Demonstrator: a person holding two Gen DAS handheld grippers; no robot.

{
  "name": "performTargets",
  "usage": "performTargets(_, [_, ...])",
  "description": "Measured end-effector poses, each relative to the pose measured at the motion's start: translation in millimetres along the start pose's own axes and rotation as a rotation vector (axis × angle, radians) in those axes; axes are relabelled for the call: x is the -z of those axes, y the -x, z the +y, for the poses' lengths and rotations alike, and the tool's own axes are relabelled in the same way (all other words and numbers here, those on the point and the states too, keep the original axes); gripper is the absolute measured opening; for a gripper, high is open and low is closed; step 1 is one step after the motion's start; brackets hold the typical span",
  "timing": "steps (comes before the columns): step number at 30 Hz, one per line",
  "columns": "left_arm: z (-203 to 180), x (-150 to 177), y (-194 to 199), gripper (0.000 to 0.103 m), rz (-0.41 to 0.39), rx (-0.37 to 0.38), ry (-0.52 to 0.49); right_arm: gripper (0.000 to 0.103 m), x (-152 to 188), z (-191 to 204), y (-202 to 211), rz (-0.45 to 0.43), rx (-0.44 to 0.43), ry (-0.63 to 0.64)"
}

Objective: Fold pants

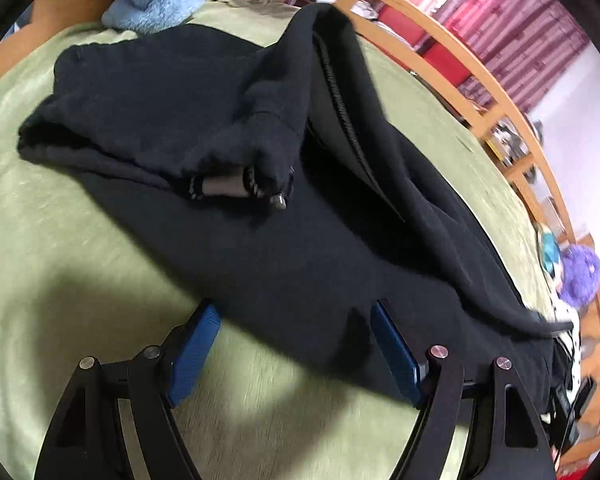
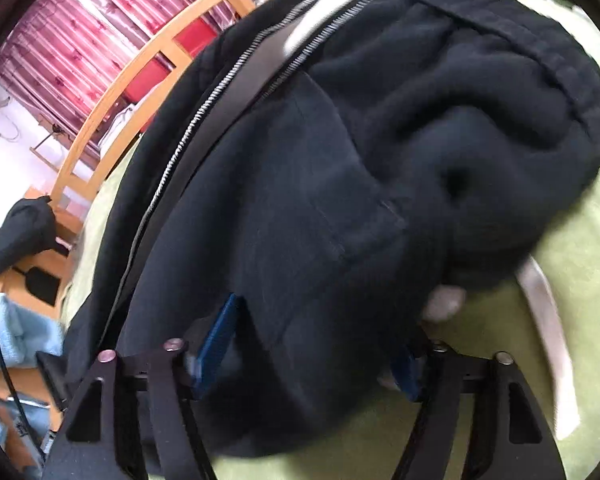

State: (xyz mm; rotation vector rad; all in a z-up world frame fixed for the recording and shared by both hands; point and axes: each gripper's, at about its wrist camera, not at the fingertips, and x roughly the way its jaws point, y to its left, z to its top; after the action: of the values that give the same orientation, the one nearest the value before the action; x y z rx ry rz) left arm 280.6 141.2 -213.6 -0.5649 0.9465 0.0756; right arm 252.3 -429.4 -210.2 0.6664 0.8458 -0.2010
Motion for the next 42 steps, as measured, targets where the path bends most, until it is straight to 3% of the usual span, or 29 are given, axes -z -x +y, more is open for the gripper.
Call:
performTargets(3, [-5.4, -7.5, -13.6, 0.075, -0.022, -0.03, 0.011, 0.073, 0.1, 7.7, -8.1, -0.039, 0.037, 0.025])
performTargets(6, [-17.1, -11.4, -23.7, 0.075, -0.034, -0.078, -0.013, 0.059, 0.8, 15.8, -11.4, -0.06, 0.077, 0.065])
performTargets(7, [-19.8, -11.7, -25.7, 0.073, -0.035, -0.096, -0.024, 0.049, 0.7, 15.6, -11.7, -0.063, 0.081, 0.076])
performTargets(8, [-22.0, -11.2, -26.9, 0.069, -0.043, -0.12, -0.035, 0.037, 0.5, 14.1, -11.5, -0.063, 0.077, 0.083])
performTargets(10, [-24.2, -11.3, -25.2, 0.044, -0.066, -0.17, -0.057, 0.027, -4.0, 8.1, -12.2, -0.059, 0.053, 0.084])
performTargets(12, [-23.7, -13.2, -20.4, 0.029, -0.072, -0.179, -0.073, 0.023, -1.2, 6.8, -6.7, -0.076, 0.048, 0.083])
performTargets(16, [-16.8, -13.6, 0.5, 0.016, -0.052, -0.12, -0.052, 0.02, 4.3, 12.6, 6.4, -0.103, 0.079, 0.107])
performTargets(20, [-22.9, -5.0, 31.7, 0.015, -0.063, -0.106, -0.081, 0.015, 2.7, -2.8, 32.8, -0.092, 0.025, 0.038])
performTargets(24, [-25.0, 22.7, 63.3, 0.015, -0.041, -0.091, -0.096, 0.014, 12.1, -11.7, 69.4, -0.094, 0.034, 0.07])
performTargets(30, [-21.4, 94.9, 110.9, 0.015, 0.032, -0.035, -0.102, 0.014, 36.8, -60.6, 147.0, -0.082, 0.049, 0.063])
performTargets(35, [-32.6, 160.7, 150.0, 0.015, 0.08, 0.004, -0.172, 0.014, 61.4, -111.6, 209.6, -0.083, 0.091, 0.07])
performTargets(39, [-39.0, 194.5, 158.5, 0.021, 0.098, -0.03, -0.262, 0.02, 77.8, -153.9, 229.3, 0.0, 0.107, 0.042])
performTargets(42, [-25.4, 198.6, 164.4, 0.027, 0.142, -0.04, -0.243, 0.028, 87.2, -164.2, 231.6, 0.066, 0.112, 0.018])
